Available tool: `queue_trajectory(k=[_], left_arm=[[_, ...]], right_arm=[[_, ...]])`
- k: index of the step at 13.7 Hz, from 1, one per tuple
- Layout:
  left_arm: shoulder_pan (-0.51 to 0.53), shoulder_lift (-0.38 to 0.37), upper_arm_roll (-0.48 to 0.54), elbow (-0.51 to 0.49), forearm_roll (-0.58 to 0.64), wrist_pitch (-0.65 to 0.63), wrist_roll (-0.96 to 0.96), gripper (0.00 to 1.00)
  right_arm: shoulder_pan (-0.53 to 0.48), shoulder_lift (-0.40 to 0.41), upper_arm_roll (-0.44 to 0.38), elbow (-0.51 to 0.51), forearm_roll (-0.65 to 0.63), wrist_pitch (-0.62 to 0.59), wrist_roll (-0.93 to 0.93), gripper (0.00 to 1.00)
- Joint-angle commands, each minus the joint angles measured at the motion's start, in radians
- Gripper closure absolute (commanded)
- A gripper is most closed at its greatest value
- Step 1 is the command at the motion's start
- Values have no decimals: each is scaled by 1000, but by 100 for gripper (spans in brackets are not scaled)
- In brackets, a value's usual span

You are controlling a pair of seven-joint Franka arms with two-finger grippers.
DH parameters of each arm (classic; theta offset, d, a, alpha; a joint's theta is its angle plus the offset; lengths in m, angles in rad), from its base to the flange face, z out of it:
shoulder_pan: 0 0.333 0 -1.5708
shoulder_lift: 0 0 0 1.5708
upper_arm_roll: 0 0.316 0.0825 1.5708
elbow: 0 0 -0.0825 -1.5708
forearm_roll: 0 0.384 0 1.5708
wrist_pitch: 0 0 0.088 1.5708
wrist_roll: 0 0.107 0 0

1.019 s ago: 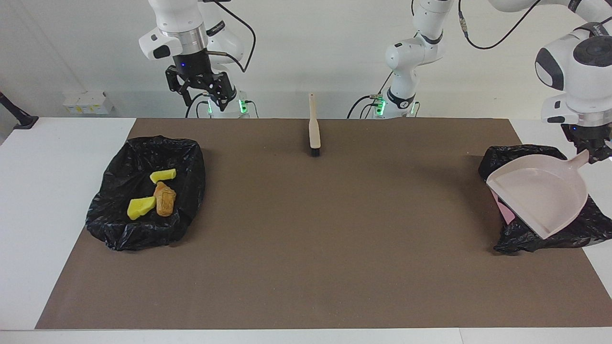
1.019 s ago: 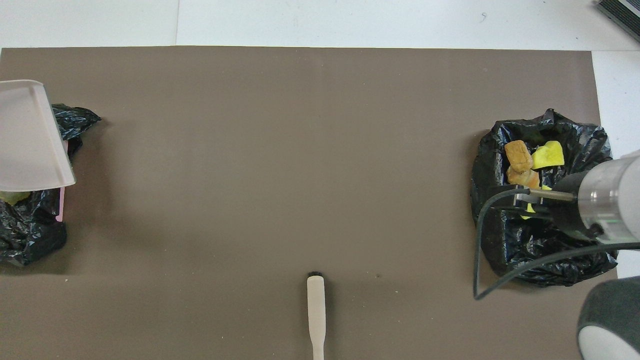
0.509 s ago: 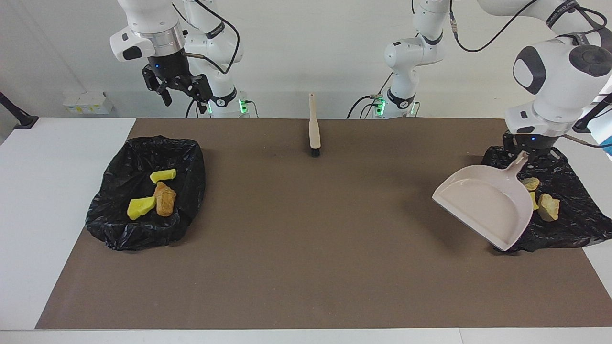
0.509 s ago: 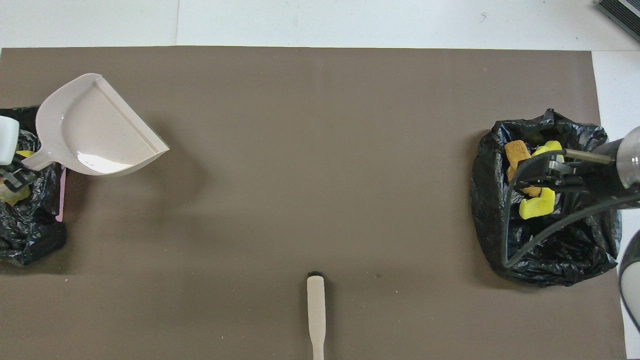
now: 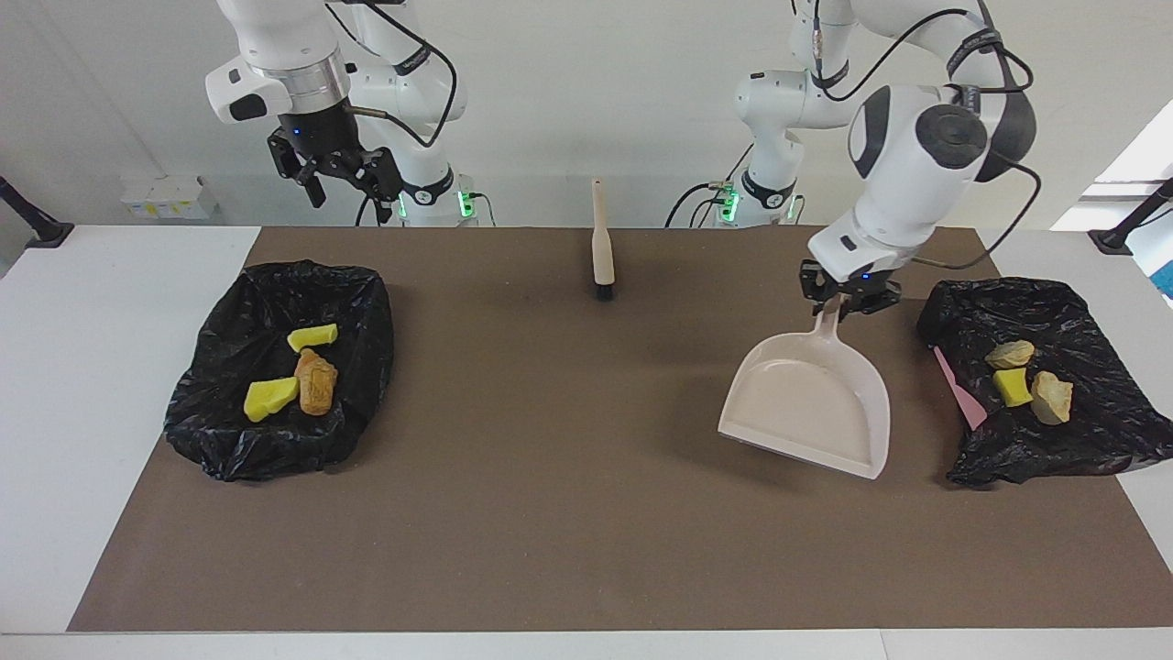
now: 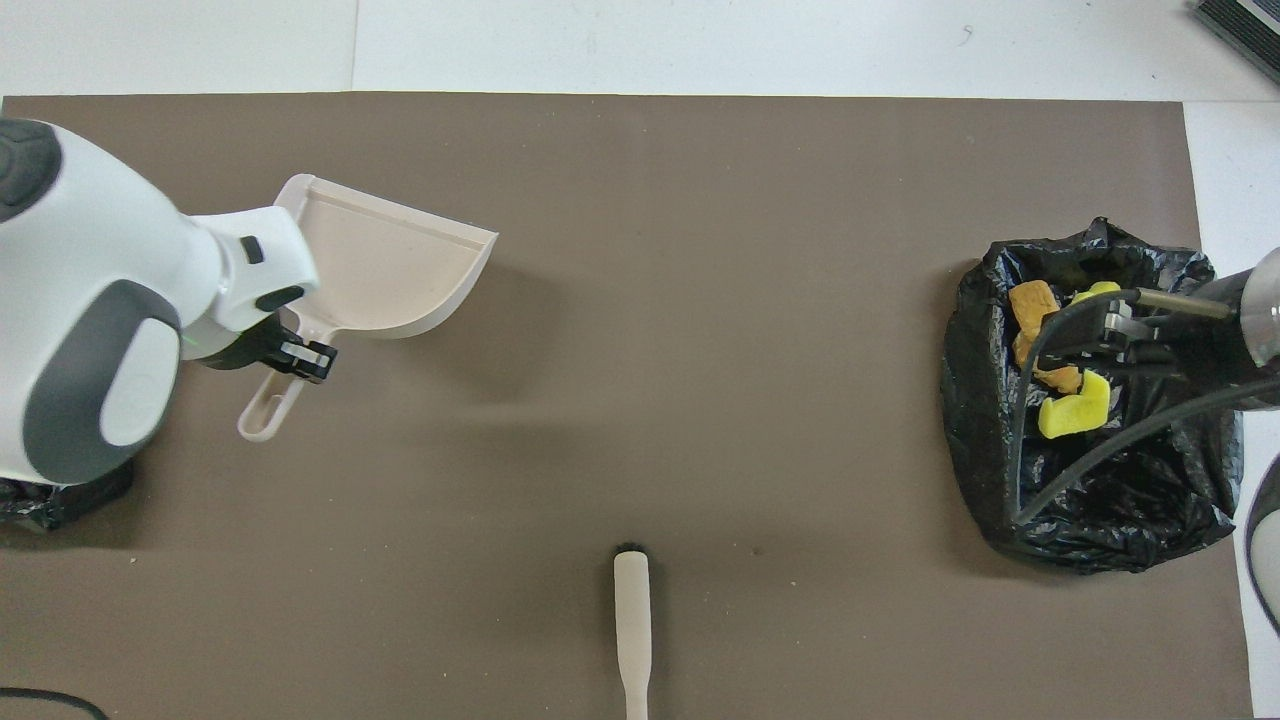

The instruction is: Sweep and dump trash in bin

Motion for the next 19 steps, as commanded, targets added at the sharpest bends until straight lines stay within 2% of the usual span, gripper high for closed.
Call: queue_trajectory(k=[1, 4, 8, 13, 15, 16, 17, 18, 19], left_arm=[[-130, 29, 23, -21, -22, 73, -191, 100], [-268, 111, 23, -21, -36, 203, -391, 100], [-395, 176, 23, -36, -44, 320, -585, 100], [-431, 179, 21, -76, -55, 400, -649, 100], [-449, 202, 23, -90, -55, 454, -665, 100], [-464, 225, 23, -90, -55, 469, -694, 93], [-477, 234, 23, -88, -45, 477, -724, 80], [-475, 231, 23, -79, -42, 468, -732, 37], [-462, 221, 25, -73, -42, 465, -735, 0]], right_arm=[[-26, 18, 13, 30, -4, -26, -21, 0], [-27, 50, 13, 73, -3, -28, -22, 0], [-35, 37, 13, 61, 6, -38, -24, 0], [-35, 17, 14, 32, 32, -46, -25, 0], [-36, 17, 13, 30, 37, -35, -115, 0], [-38, 17, 13, 30, 40, -34, -145, 0], [-38, 17, 13, 30, 40, -34, -145, 0], [-38, 17, 13, 30, 40, -34, -145, 0], [-38, 17, 13, 30, 40, -34, -144, 0]])
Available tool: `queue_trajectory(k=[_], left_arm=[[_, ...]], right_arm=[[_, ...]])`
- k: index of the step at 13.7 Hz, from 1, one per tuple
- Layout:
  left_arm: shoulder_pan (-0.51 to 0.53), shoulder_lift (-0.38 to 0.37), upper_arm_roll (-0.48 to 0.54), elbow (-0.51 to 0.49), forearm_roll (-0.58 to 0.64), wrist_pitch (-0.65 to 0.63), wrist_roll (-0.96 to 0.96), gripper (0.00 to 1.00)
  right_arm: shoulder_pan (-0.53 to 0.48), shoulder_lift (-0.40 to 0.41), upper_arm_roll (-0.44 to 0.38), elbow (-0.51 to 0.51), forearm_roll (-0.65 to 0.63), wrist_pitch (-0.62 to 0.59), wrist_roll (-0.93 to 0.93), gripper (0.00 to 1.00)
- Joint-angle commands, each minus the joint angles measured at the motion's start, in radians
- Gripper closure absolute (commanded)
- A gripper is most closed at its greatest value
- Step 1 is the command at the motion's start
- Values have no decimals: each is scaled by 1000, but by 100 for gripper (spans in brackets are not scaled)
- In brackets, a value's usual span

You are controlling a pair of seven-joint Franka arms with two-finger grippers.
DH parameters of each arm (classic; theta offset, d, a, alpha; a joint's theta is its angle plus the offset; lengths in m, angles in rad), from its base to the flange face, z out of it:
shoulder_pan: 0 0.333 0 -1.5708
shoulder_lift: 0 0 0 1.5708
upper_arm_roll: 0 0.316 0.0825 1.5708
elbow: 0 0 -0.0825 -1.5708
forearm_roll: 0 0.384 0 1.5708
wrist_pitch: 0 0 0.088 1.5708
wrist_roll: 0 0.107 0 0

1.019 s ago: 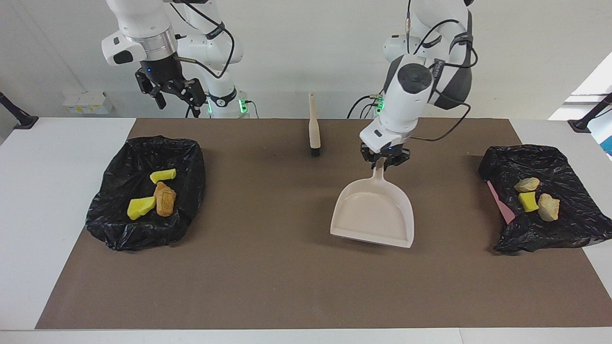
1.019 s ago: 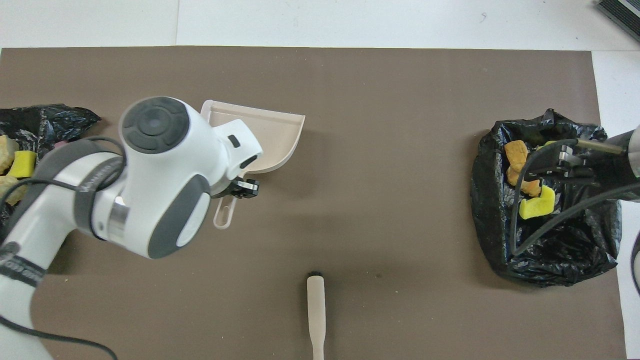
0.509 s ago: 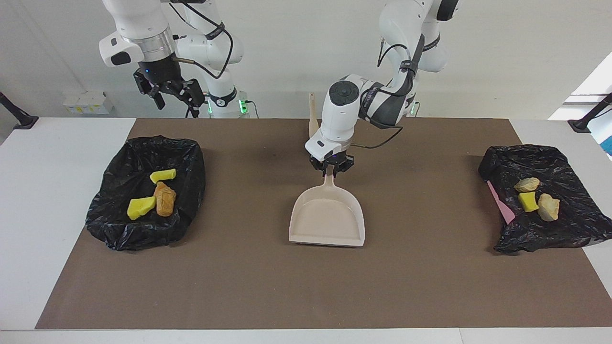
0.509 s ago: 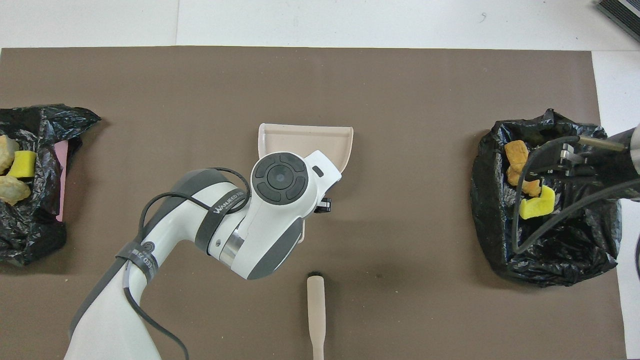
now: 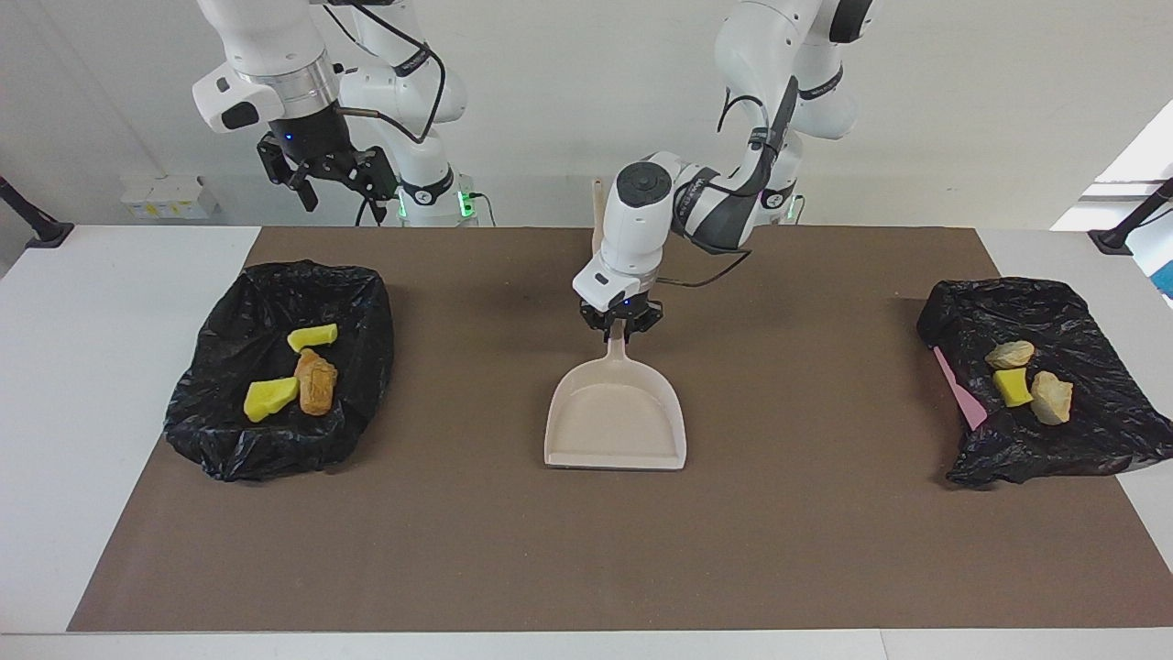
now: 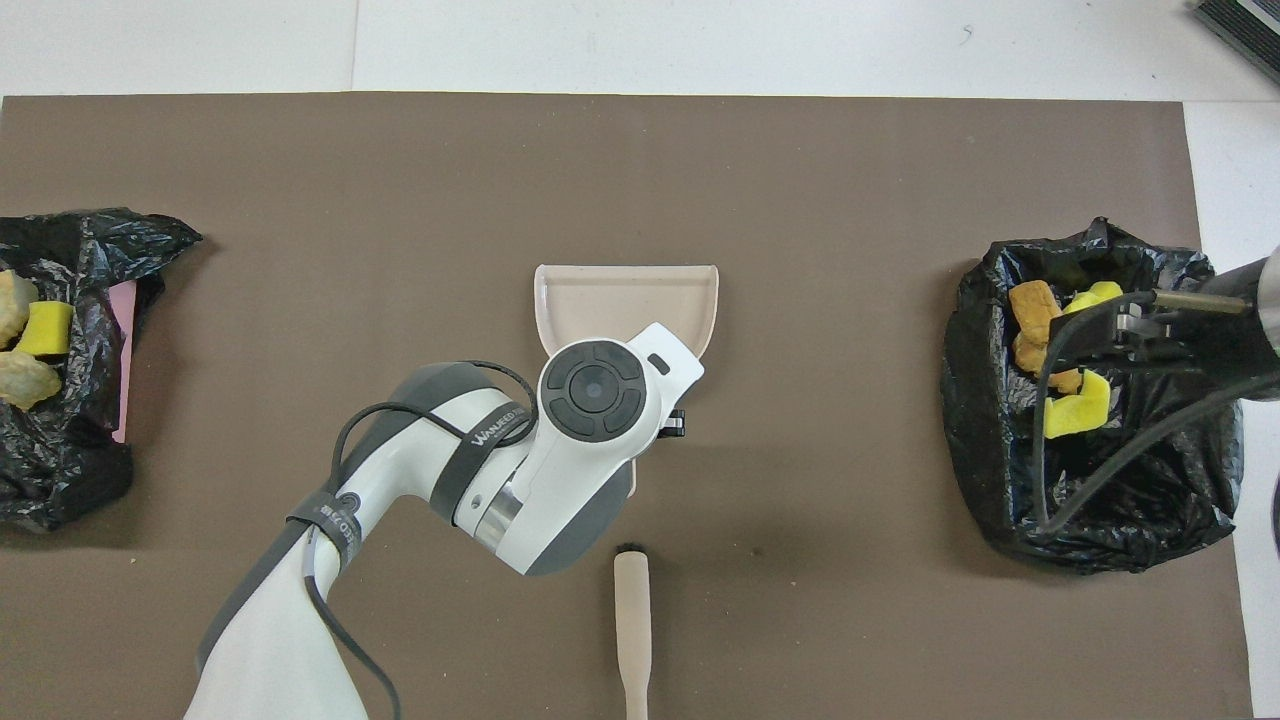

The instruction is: Sweep and dump trash in bin

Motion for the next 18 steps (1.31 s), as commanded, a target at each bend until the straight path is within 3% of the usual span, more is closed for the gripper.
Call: queue_trajectory(k=[1, 5, 14, 18], left_arm=[[6, -34, 29, 9, -1, 5, -14, 0], [150, -63, 31, 102, 9, -131, 90, 0], [501, -255, 35, 104, -15, -392, 602, 0], [561, -346, 40, 110, 3, -522, 705, 0]], right_arm=[[-23, -10, 10, -4, 28, -2, -32, 0], [-23, -9, 10, -4, 29, -6, -29, 0], [-23, -9, 10, -3, 29, -11, -29, 0], [-23, -9, 6, -3, 27, -11, -29, 0]])
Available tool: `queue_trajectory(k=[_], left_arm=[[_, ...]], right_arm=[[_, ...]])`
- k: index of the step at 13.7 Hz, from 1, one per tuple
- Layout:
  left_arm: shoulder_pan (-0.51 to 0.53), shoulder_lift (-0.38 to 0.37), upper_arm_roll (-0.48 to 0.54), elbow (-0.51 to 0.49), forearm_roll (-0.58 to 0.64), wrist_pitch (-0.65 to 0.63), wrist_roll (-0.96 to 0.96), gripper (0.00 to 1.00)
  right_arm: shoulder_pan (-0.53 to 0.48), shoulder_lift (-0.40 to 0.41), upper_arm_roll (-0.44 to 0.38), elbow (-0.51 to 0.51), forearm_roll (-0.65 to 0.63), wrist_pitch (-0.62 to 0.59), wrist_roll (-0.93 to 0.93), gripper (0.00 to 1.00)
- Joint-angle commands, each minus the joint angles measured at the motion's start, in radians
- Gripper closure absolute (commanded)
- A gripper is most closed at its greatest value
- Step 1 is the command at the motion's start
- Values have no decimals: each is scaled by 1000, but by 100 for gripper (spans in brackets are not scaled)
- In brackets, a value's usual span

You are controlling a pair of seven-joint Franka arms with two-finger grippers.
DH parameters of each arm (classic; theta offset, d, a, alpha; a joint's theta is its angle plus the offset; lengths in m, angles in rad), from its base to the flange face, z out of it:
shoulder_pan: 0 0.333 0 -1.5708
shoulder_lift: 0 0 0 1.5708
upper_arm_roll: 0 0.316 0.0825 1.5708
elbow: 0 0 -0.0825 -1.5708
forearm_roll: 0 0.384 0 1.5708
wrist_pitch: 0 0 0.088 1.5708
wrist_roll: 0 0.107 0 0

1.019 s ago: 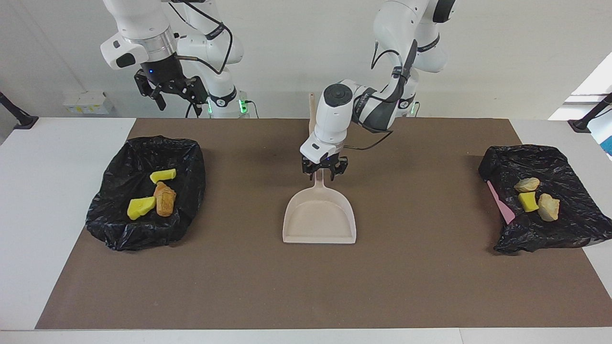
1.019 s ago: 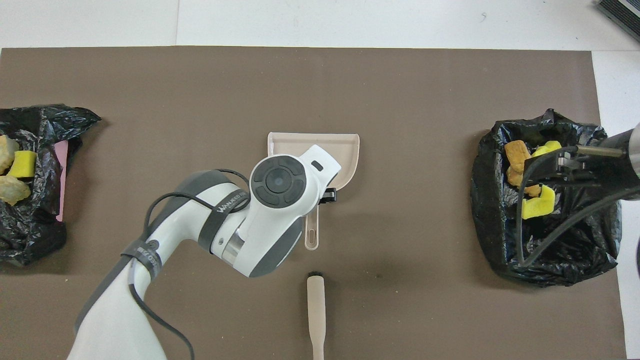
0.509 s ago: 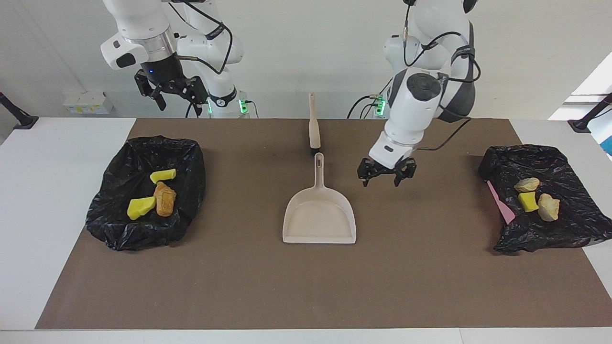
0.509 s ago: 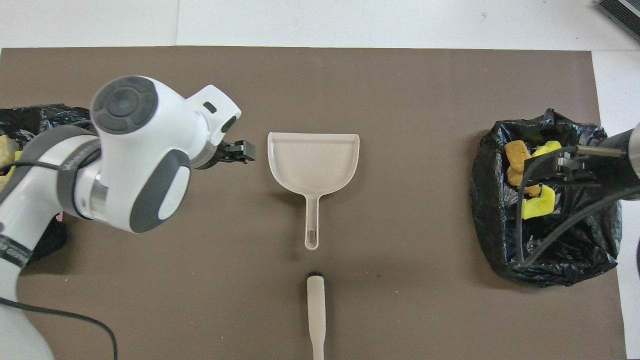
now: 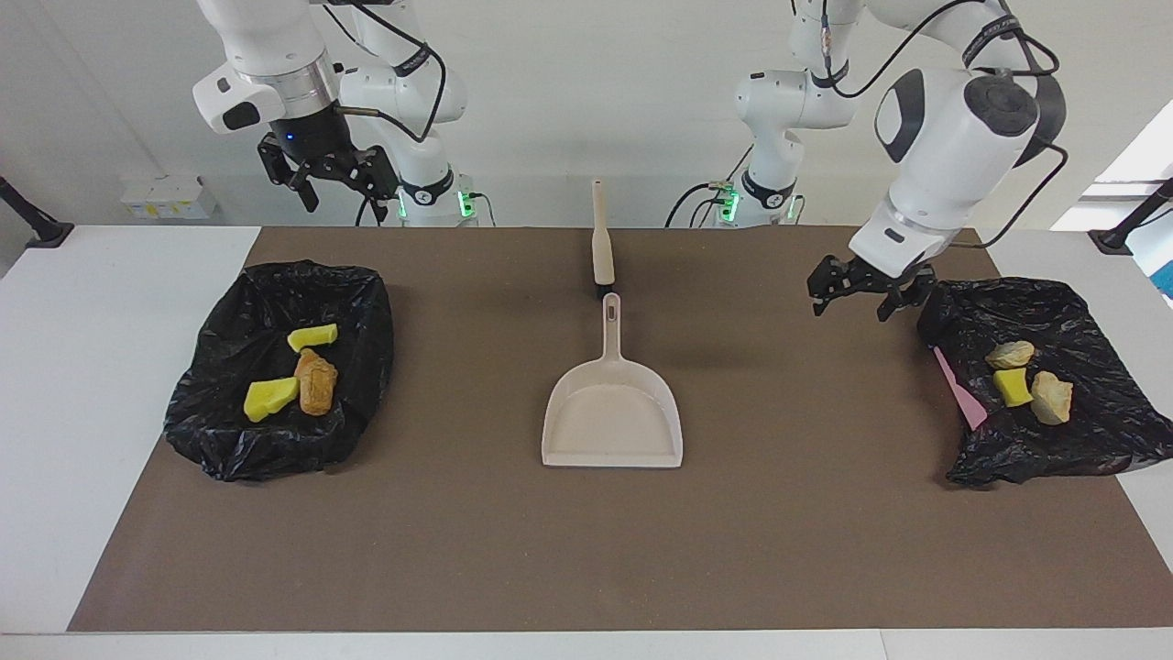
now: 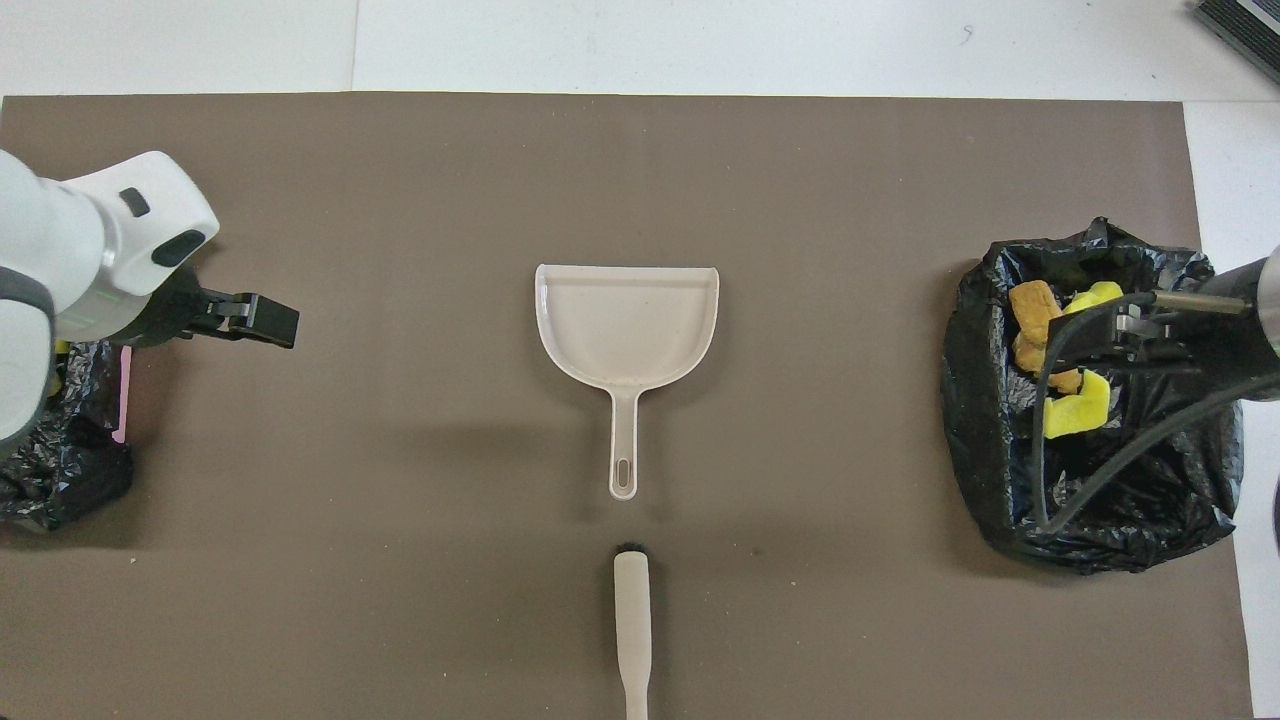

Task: Sweep and dump trash in bin
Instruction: 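Release the dustpan and retract the left gripper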

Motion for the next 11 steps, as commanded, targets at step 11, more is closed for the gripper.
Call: queue_trajectory(k=[11], left_arm=[[42, -2, 47, 181, 65, -263, 100, 0]], right_arm=[[-23, -10, -3, -4, 23, -12, -27, 0]])
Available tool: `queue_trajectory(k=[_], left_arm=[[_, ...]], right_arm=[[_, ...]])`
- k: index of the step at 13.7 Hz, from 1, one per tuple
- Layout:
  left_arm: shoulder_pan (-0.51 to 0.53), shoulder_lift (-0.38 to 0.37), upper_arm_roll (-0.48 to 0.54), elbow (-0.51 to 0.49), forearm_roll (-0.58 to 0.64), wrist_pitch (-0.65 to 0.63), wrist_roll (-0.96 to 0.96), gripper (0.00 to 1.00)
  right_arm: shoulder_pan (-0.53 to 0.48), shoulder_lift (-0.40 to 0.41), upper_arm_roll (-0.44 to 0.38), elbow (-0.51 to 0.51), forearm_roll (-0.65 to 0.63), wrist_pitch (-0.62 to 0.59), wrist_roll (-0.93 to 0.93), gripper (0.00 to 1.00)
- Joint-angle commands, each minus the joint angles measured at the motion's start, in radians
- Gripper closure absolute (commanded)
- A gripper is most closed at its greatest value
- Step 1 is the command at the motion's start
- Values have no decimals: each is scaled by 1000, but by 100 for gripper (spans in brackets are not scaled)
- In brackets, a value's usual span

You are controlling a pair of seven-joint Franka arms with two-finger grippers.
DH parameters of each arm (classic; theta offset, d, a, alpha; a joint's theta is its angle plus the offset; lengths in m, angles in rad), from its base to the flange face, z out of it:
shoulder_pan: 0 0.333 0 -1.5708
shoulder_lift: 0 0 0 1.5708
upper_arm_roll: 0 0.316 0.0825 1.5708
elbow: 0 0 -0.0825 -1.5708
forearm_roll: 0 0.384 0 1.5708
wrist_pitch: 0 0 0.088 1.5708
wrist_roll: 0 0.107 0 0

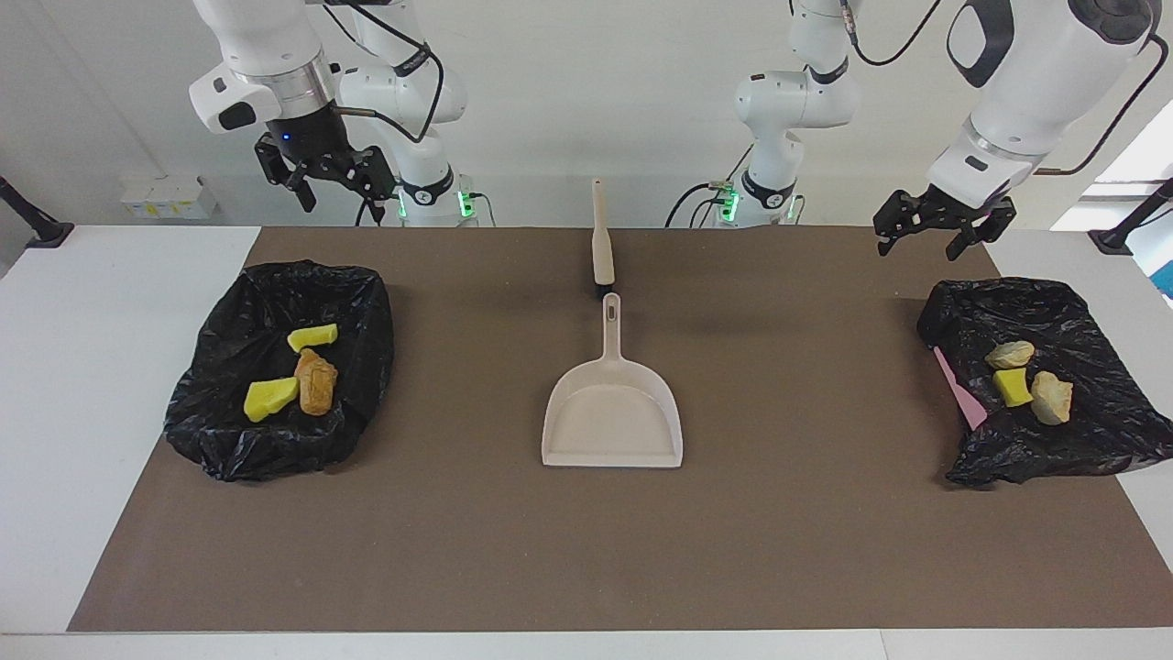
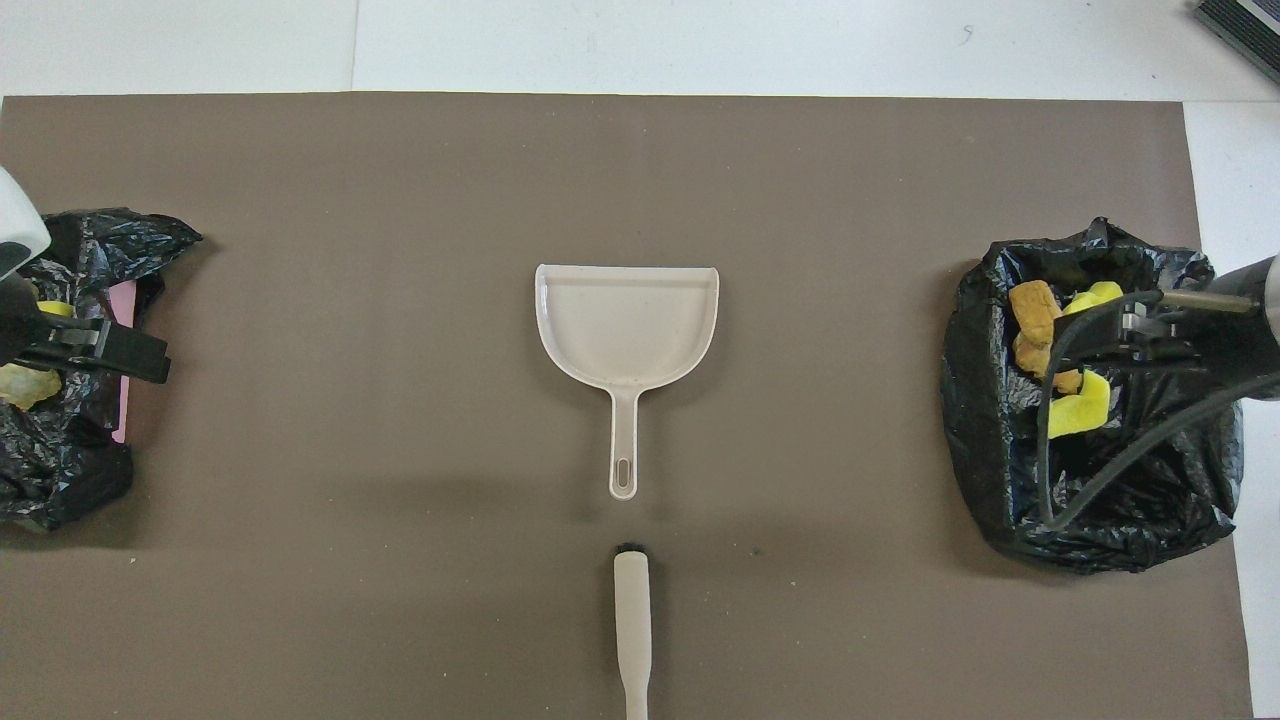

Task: Sweep and dump trash in bin
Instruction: 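Release the dustpan and retract the left gripper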

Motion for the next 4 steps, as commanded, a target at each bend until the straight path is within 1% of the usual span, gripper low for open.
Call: queue_trajectory(k=[1, 4], left_arm=[[13, 31, -6, 59, 7, -44, 25, 0], [25, 32, -5, 59, 3, -40, 52, 0]], right_arm=[[-20, -10, 3, -3, 23, -12, -27, 0], [-20, -10, 3, -4, 23, -12, -27, 0]])
